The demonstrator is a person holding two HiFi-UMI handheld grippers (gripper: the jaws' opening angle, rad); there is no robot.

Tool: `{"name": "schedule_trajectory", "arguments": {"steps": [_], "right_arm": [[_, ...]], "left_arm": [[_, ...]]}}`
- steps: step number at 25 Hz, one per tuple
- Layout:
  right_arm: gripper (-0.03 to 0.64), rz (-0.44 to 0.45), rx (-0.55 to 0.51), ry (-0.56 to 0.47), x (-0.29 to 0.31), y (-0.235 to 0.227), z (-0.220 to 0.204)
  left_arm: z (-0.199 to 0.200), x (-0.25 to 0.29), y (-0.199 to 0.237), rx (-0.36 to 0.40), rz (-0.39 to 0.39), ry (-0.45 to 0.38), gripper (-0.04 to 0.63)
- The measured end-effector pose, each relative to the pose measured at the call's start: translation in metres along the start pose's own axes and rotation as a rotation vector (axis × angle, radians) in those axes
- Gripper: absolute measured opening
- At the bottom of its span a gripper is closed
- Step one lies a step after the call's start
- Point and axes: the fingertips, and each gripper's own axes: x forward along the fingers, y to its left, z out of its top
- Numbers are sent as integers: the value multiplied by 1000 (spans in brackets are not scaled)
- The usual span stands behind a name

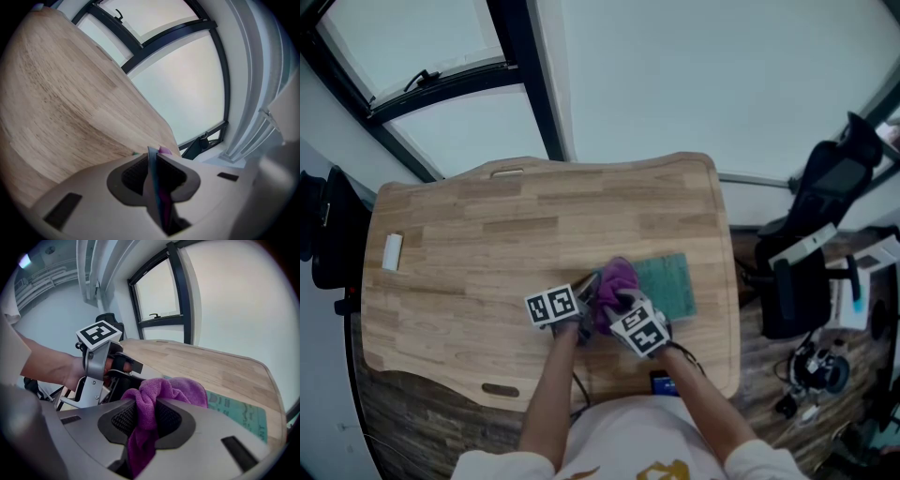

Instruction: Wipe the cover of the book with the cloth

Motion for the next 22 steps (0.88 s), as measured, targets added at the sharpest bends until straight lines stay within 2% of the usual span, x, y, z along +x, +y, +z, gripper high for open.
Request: {"name": "schedule_trajectory", "arguments": {"steps": [22], "right_arm": [[77, 26, -31, -31, -5, 1, -7]], "left_arm": [[0, 0, 0, -7, -12, 4, 57]]}}
